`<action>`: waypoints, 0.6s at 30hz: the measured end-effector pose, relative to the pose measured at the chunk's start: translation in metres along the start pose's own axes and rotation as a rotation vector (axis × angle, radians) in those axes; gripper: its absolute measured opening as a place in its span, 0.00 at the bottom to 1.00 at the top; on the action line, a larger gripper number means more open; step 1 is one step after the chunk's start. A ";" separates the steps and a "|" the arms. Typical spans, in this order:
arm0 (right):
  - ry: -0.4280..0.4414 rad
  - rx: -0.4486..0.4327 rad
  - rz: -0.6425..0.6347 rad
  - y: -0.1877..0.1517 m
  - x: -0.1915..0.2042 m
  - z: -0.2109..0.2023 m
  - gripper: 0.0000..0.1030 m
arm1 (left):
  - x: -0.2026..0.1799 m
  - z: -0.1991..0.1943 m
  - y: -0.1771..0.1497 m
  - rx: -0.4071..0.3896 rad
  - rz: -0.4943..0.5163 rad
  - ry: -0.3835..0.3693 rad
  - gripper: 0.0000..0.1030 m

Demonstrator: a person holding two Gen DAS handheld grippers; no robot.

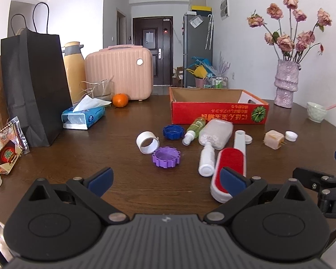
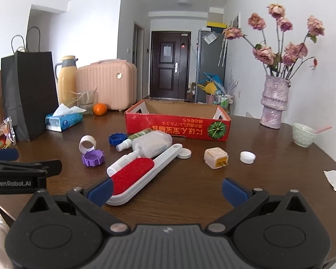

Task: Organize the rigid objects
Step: 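Move the right tool to the lint roller and close on its handle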

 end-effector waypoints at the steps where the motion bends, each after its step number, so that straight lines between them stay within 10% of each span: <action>1: -0.003 0.011 -0.005 0.001 0.002 0.006 1.00 | 0.002 0.004 0.002 0.002 -0.002 0.000 1.00; 18: -0.024 0.166 -0.015 0.014 0.023 0.112 1.00 | 0.040 0.086 0.010 0.090 -0.034 0.027 1.00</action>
Point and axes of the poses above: each gripper's, at about its wrist camera, not at the fingertips, and z roughly the way its jaws point, x to its left, y to its top, the point moved 7 cm from there along z, roughly the way its jaws point, and after that the axes turned 6 degrees about y, right-handed, at the moved point
